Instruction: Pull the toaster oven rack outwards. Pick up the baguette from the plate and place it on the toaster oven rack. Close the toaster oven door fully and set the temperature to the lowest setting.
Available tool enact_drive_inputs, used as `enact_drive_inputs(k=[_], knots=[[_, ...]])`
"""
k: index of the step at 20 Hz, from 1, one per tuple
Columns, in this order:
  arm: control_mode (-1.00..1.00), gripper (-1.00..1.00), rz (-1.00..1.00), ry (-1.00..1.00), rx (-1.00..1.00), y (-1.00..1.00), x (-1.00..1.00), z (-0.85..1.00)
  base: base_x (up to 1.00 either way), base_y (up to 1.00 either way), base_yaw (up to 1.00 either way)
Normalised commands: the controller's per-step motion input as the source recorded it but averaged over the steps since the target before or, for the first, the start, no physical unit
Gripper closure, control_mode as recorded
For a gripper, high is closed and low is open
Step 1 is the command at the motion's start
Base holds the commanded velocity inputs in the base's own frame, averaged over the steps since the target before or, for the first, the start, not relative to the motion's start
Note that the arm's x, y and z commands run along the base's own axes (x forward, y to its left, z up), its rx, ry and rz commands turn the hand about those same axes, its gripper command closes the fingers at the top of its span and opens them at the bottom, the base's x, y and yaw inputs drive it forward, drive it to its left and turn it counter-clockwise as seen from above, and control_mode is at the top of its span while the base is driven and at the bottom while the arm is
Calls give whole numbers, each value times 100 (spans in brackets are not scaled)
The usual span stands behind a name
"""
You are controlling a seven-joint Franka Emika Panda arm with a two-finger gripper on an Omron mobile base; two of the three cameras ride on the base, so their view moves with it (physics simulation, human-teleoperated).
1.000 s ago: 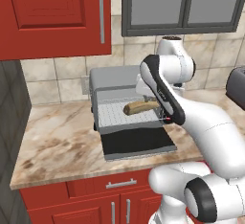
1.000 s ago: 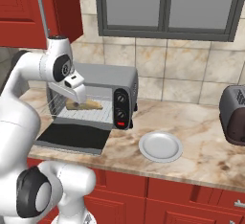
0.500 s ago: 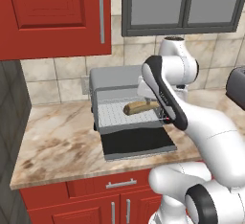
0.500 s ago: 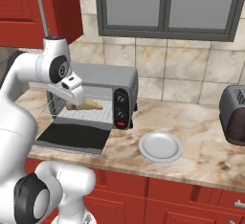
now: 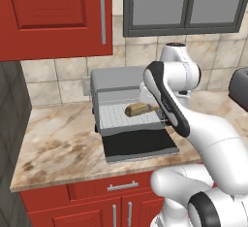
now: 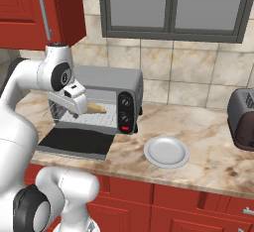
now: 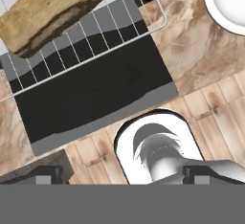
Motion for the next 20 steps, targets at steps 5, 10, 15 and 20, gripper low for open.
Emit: enact_drive_inputs(k=[5,10,15,20], knots=[[-100,-100,4,13,-1,0,0,-40,0,0,0],[-100,-100,19,0,0,0,0,-34,0,0,0],[-100,-100,23,0,-1,5,0,-40,0,0,0],[-100,-100,9,0,0,-1,0,-27,0,0,0]])
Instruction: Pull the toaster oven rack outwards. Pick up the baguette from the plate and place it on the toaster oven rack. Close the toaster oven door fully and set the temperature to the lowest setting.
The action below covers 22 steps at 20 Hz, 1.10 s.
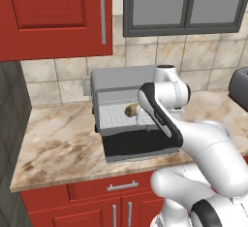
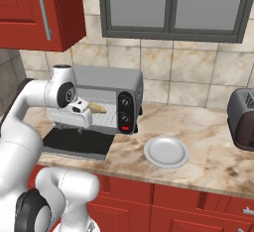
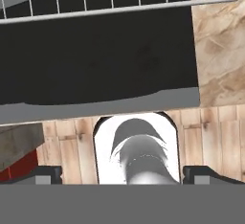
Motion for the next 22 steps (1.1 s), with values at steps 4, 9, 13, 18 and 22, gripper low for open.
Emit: enact_drive_inputs(k=[4,9,13,18,22], knots=[[-100,-100,3,-5,2,0,7,-30,0,0,0],[-100,-100,10,-20,2,-1,34,-38,0,0,0],[-100,-100,5,-10,-3,0,29,-43,0,0,0],[-100,-100,6,-8,-4,0,33,-24,0,0,0],[-100,-100,2,0,-5,0,47,-3,0,0,0]])
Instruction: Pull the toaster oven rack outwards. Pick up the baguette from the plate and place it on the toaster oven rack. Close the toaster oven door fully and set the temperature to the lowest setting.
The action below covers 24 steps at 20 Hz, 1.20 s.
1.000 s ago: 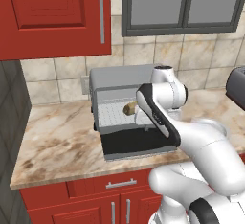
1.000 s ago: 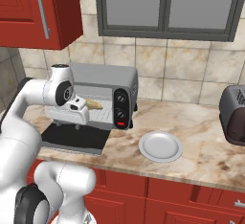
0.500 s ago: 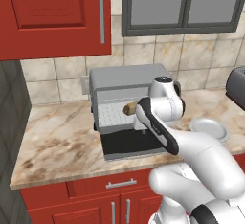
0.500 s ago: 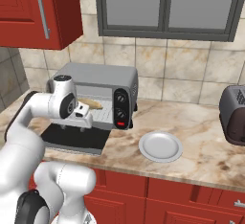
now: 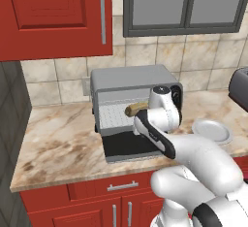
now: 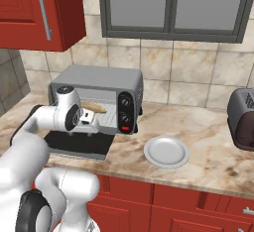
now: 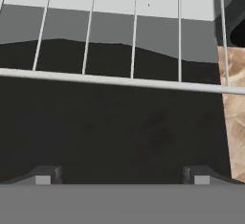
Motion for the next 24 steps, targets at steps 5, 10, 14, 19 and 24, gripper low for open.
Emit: enact_drive_inputs(k=[5,10,14,19,24], knots=[[-100,-100,0,0,-3,1,56,0,0,0,0],[-100,-100,0,0,0,4,66,0,0,0,0],[-100,-100,0,-5,0,0,56,0,0,0,0],[-100,-100,0,-5,0,0,55,0,0,0,0],[-100,-100,-1,-18,1,0,29,-5,0,0,0]])
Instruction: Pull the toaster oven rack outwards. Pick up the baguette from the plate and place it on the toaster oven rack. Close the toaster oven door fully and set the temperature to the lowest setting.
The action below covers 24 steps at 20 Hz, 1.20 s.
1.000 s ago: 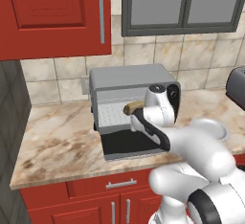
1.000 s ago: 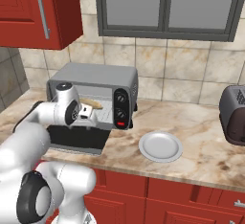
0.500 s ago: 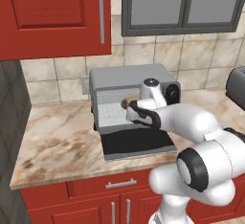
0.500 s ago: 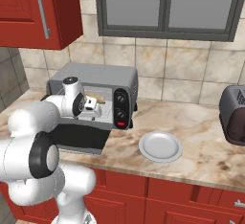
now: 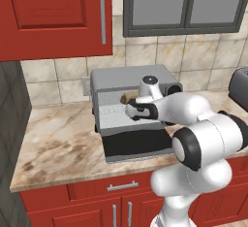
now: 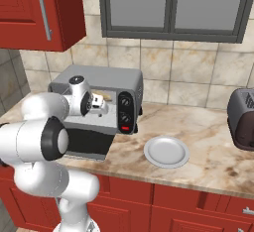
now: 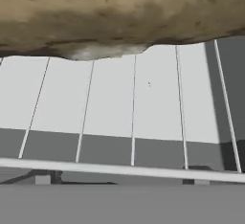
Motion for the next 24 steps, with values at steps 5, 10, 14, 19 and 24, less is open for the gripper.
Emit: enact_drive_inputs(k=[5,10,14,19,24], knots=[[-100,-100,-5,-29,2,0,19,-11,0,0,0],[-100,-100,-6,-17,0,0,32,-3,0,0,0],[-100,-100,-3,3,0,0,53,10,0,0,0],[-100,-100,-1,12,0,0,55,20,0,0,0],[-100,-100,0,1,0,1,15,0,0,0,0]])
